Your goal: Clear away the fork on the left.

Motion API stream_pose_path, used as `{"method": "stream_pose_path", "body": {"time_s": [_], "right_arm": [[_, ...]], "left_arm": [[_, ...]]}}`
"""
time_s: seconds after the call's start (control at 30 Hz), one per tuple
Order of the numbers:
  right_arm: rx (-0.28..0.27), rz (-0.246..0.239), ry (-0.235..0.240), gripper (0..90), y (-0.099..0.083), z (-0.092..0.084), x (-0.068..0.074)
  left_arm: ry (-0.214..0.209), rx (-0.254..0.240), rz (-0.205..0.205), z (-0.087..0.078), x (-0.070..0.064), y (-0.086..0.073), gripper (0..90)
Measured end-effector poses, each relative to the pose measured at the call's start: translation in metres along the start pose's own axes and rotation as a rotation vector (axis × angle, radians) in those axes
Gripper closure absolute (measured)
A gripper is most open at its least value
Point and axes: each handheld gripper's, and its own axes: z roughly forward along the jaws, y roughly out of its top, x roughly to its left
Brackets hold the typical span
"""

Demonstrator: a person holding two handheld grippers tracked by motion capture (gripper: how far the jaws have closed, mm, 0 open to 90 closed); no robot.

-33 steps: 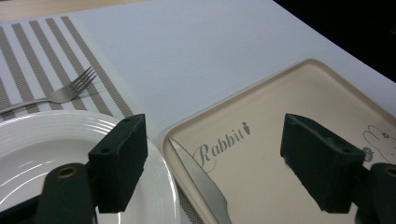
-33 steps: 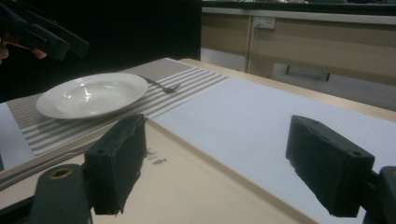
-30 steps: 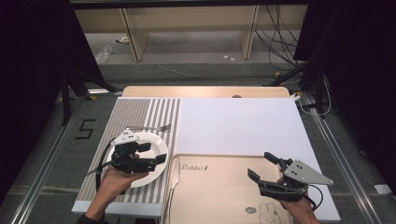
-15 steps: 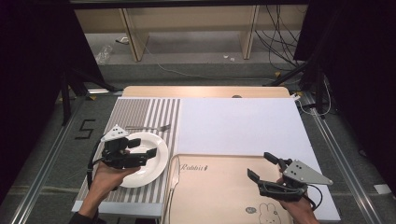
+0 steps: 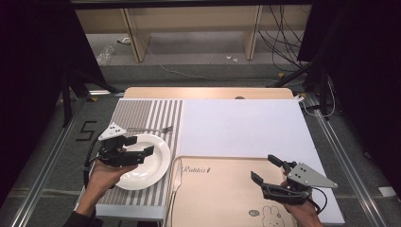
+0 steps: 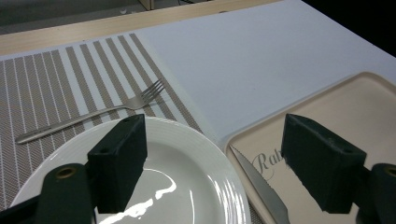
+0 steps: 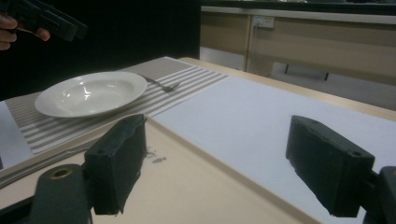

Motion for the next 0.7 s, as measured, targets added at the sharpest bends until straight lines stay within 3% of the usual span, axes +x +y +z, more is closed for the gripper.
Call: {"method": "stream_pose_path", "body": {"time_s": [0.1,0.2,0.33,0.57,0.7], "right_arm": [[0.001,0.005,-0.002,21.1,0.0,0.0,-0.001],[0.005,0.005,-0.004,21.1,0.0,0.001,-0.001],[0.007,0.0,-0.004,21.1,-0.001,0.001,-0.001],[0.006,0.006,-0.005,21.1,0.0,0.001,-0.001],[0.005,0.005,-0.002,21.1,-0.001,0.001,-0.001]], "left_arm": [[0.013,0.0,0.002,0.0,0.006,0.003,22.6],[0.001,0.005,-0.006,0.0,0.013,0.008,22.4],[0.02,0.018,0.011,0.003,0.023,0.014,22.4],[0.052,0.096,0.047,0.018,0.039,0.025,22.6],[0.077,0.146,0.089,0.031,0.048,0.031,22.7]]}}
